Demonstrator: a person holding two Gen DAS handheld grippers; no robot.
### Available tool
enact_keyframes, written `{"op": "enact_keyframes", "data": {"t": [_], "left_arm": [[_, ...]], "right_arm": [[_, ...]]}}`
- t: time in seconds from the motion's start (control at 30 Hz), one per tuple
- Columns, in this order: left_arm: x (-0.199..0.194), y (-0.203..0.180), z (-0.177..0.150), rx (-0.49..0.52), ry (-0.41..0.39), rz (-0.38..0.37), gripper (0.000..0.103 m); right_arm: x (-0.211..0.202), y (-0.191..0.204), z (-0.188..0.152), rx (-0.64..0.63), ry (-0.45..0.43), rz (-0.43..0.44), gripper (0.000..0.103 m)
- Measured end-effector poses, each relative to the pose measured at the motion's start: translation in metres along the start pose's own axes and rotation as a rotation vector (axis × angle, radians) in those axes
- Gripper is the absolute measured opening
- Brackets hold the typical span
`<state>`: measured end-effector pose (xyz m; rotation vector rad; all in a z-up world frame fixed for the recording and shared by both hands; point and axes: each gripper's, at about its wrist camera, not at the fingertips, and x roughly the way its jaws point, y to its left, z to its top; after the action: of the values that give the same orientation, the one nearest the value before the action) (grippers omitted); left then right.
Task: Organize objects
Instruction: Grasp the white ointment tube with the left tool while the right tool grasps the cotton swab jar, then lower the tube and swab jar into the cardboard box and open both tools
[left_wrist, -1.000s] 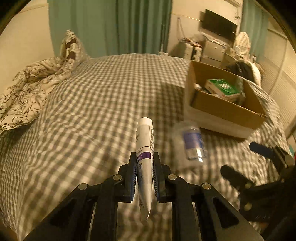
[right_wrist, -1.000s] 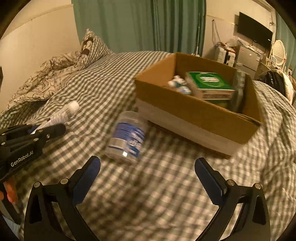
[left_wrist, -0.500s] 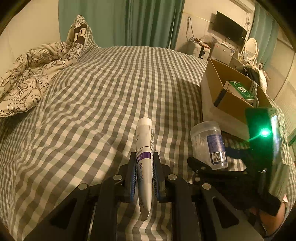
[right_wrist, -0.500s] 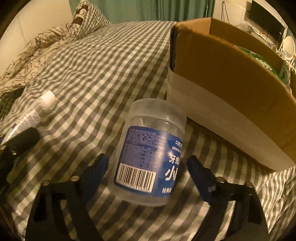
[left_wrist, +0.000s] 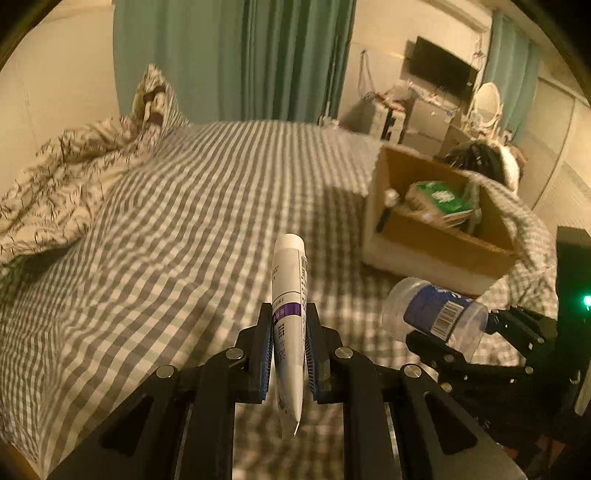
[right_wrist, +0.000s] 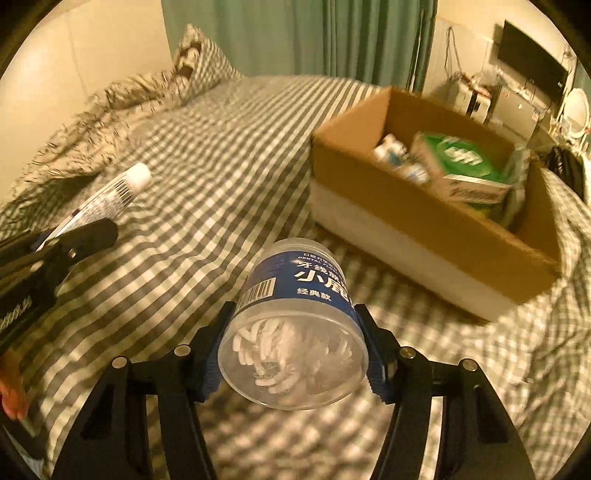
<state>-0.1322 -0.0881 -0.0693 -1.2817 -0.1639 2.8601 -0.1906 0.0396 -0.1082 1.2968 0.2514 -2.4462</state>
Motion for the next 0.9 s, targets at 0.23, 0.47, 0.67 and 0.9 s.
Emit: {"op": "enact_keyframes", "data": {"t": [0.23, 0.47, 0.67, 0.9], "left_arm": [[-0.047, -0.048, 0.026, 0.062, -0.088, -0.058, 0.015], [-0.058, -0.101, 0.073, 0.122, -0.146, -0.133, 0.015], [-0.018, -0.136, 0.108, 0.163, -0.116, -0.168, 0.015], [0.062, -0.155, 0.124, 0.157, -0.013, -0.168, 0.015]], "right_arm": [[-0.097, -0.026, 0.003, 0.005, -0.166, -0.016, 0.061], [-0.171, -0.072, 0.035, 0.032, -0.318, -0.078, 0.061], [-0.162, -0.118, 0.065, 0.075, -0.305, -0.085, 0.061], [-0.096, -0.159, 0.081, 0.138, -0.221, -0.046, 0.061]]}}
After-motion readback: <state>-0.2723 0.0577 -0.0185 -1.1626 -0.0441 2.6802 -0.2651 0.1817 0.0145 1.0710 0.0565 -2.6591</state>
